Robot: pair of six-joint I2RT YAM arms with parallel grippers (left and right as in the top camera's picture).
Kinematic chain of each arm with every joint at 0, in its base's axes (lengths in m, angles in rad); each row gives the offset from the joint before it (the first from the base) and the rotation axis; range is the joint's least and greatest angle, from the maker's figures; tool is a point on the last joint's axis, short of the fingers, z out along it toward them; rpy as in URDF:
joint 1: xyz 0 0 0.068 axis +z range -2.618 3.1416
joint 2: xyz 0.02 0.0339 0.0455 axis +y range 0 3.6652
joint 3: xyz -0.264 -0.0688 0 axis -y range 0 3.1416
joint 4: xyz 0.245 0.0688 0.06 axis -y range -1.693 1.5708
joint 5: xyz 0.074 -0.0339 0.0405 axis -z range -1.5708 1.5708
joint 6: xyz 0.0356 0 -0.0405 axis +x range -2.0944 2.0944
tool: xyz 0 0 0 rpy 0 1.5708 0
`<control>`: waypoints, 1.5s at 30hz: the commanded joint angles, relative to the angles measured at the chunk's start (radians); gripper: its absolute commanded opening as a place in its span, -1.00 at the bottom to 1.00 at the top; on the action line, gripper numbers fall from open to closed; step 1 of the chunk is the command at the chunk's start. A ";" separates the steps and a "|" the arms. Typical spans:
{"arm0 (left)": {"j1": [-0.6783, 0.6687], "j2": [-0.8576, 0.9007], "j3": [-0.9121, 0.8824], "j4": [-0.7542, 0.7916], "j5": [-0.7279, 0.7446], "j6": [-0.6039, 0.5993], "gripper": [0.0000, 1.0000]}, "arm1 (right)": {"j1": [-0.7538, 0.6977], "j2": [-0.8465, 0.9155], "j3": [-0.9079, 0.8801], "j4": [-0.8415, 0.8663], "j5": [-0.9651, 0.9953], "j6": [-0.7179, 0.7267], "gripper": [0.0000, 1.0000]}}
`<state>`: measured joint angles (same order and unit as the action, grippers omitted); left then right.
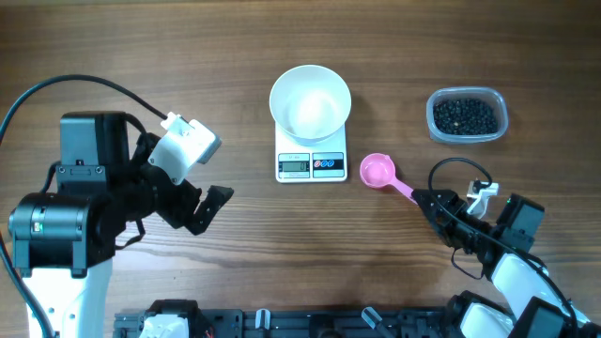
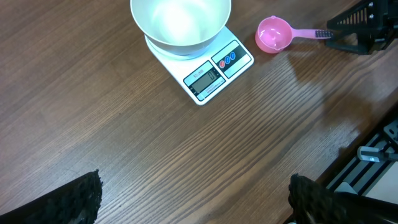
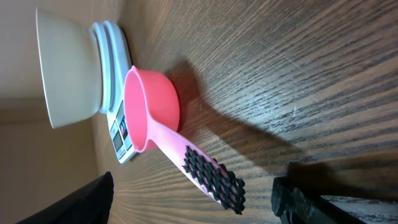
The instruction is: Scoop item into bowl and weigh 150g on scale
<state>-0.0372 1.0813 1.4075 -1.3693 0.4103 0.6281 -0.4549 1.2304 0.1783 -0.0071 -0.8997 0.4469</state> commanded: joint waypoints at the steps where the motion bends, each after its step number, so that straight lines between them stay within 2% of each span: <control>1: 0.007 -0.003 0.016 -0.001 0.016 0.019 1.00 | -0.013 0.024 -0.040 -0.015 0.066 -0.060 0.70; 9: 0.007 -0.003 0.016 -0.001 0.016 0.019 1.00 | -0.018 0.083 -0.040 0.052 0.019 -0.074 0.77; 16: 0.007 -0.003 0.016 -0.001 0.016 0.019 1.00 | -0.018 0.279 -0.040 0.151 -0.002 -0.043 0.78; 20: 0.007 -0.003 0.016 -0.001 0.016 0.019 1.00 | -0.018 0.407 -0.040 0.286 -0.024 0.000 0.75; 26: 0.007 -0.003 0.016 -0.001 0.016 0.019 1.00 | -0.018 0.541 -0.025 0.382 -0.057 -0.029 0.67; 33: 0.007 -0.003 0.016 -0.001 0.016 0.019 1.00 | -0.018 0.568 -0.025 0.461 -0.097 -0.029 0.52; 35: 0.007 -0.003 0.016 -0.001 0.016 0.019 1.00 | -0.018 0.568 -0.025 0.463 -0.096 -0.029 0.36; 38: 0.007 -0.003 0.016 -0.001 0.016 0.019 1.00 | -0.018 0.568 -0.025 0.471 -0.097 -0.029 0.01; 45: 0.007 -0.003 0.016 -0.001 0.016 0.019 1.00 | -0.018 0.568 -0.025 0.504 -0.097 -0.028 -0.04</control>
<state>-0.0372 1.0813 1.4075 -1.3697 0.4103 0.6281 -0.4786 1.7580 0.1783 0.5011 -1.1862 0.4465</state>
